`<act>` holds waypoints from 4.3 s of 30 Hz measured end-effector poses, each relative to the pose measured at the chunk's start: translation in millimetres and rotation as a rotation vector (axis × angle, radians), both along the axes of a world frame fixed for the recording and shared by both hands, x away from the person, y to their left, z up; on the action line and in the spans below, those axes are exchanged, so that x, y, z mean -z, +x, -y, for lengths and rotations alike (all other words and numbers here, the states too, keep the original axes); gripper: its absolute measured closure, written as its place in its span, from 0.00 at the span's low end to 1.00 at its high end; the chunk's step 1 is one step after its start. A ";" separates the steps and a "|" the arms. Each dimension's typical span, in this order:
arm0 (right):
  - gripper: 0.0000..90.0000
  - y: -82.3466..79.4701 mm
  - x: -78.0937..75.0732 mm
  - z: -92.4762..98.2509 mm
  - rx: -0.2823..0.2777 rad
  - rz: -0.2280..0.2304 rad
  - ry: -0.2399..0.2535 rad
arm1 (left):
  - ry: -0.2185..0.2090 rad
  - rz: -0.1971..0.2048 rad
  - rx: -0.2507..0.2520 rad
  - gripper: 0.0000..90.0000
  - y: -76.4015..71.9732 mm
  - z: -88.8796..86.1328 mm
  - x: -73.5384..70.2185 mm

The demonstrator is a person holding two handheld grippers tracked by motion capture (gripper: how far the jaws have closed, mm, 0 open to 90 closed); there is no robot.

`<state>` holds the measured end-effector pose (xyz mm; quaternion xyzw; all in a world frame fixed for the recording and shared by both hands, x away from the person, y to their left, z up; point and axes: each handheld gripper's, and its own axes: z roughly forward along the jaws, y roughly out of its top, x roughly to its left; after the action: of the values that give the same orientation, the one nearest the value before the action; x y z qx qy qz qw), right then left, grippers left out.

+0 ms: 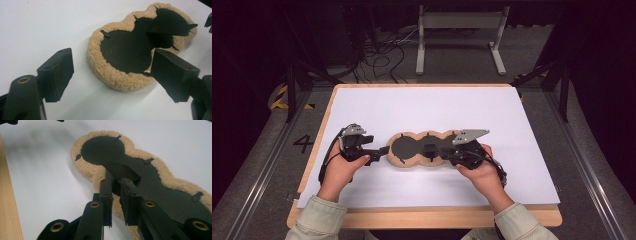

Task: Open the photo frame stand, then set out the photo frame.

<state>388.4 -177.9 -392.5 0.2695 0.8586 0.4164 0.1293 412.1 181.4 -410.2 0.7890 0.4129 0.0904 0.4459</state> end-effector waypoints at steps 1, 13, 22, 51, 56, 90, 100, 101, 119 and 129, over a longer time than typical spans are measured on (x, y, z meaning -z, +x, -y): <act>0.86 -0.3 -2.4 2.2 0.002 0.004 0.004 | -0.008 0.000 -0.006 0.17 0.2 -0.4 -0.8; 0.67 5.5 -18.1 29.9 0.076 0.009 0.032 | -0.015 0.001 -0.074 0.10 0.3 -6.7 -7.2; 0.51 14.9 -19.0 47.9 0.145 -0.001 0.066 | -0.065 -0.004 -0.133 0.11 3.1 -13.0 -4.5; 0.31 53.8 39.0 89.3 0.335 -0.168 0.061 | 0.060 -0.097 -0.053 0.32 19.8 7.1 25.8; 0.29 56.2 45.6 87.1 0.319 -0.213 0.073 | 0.049 -0.142 -0.061 0.29 21.3 9.9 28.9; 0.26 58.3 49.7 81.5 0.331 -0.380 0.087 | -0.008 -0.297 -0.018 0.37 20.8 31.6 42.6; 0.32 57.6 48.1 79.7 0.376 -0.397 0.094 | -0.020 -0.303 -0.032 0.38 20.4 31.8 42.5; 0.33 57.5 47.8 79.9 0.390 -0.398 0.097 | -0.022 -0.302 -0.033 0.38 20.5 32.0 42.5; 0.56 42.3 30.1 80.8 0.469 -0.280 0.082 | 0.038 -0.208 -0.076 0.60 8.0 33.6 23.2; 0.73 27.5 16.5 90.3 0.437 -0.235 0.075 | 0.072 -0.149 -0.079 0.74 -2.8 33.6 14.5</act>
<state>415.9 -268.2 -409.0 0.5001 0.7730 0.3759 0.1053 409.3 147.9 -424.7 0.7921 0.4723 0.0640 0.3812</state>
